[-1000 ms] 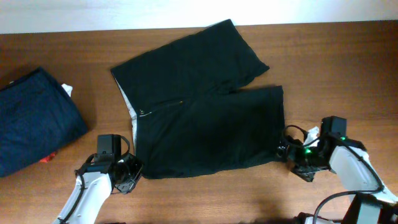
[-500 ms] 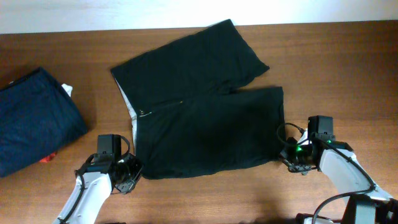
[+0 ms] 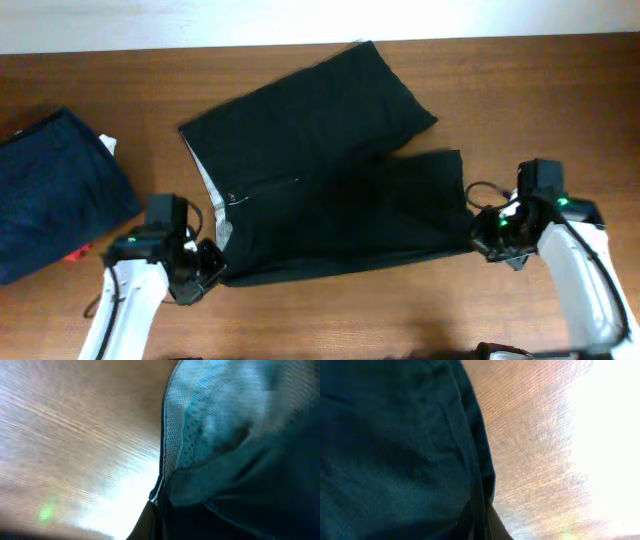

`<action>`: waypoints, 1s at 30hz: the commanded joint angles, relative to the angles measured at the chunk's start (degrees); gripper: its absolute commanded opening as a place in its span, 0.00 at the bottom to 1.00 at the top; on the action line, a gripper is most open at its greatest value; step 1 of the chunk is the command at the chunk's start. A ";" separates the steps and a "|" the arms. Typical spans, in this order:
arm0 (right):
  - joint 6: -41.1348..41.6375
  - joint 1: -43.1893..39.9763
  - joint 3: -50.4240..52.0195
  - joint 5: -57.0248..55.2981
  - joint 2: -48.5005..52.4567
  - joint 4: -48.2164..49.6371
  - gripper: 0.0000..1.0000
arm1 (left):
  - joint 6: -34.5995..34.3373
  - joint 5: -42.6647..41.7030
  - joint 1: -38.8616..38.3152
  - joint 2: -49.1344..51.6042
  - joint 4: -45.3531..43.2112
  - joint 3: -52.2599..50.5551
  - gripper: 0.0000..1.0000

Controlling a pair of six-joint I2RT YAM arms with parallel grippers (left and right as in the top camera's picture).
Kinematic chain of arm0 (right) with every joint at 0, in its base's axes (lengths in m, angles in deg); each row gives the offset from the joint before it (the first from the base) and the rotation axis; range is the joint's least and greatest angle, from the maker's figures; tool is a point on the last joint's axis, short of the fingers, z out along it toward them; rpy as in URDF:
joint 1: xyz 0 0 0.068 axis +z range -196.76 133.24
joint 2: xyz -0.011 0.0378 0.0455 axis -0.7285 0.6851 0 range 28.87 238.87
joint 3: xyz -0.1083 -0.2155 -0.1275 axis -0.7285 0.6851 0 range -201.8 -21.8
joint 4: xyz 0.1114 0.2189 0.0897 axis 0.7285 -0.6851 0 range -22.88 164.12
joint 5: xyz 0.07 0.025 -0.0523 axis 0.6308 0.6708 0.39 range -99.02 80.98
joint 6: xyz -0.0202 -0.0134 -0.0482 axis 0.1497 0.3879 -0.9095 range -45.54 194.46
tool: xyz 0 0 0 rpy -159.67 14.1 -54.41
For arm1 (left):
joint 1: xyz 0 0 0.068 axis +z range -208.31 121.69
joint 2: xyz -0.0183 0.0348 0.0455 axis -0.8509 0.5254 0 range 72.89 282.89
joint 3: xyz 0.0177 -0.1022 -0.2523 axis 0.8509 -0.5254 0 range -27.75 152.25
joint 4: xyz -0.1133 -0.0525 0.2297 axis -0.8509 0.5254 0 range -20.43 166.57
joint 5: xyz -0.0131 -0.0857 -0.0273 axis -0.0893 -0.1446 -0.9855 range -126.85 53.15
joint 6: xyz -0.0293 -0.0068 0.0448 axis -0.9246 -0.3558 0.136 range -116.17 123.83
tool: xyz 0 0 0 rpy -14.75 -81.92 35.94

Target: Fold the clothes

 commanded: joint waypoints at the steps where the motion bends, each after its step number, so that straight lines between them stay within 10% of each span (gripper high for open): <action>1: -1.90 -1.01 -8.00 -10.16 -6.40 -5.84 0.04 | 7.82 4.98 0.50 -6.40 8.26 10.27 0.01; 11: -4.94 -0.98 -20.81 -12.48 -18.18 -10.73 0.05 | 7.28 4.37 0.50 -20.11 20.76 20.39 0.01; 25: -12.37 5.22 -22.29 10.29 5.40 26.95 0.12 | -14.62 7.78 0.50 -2.82 1.03 20.33 0.01; 30: -12.37 6.93 -22.29 9.44 8.41 10.23 0.29 | -13.20 5.49 0.50 6.29 -0.66 20.33 0.01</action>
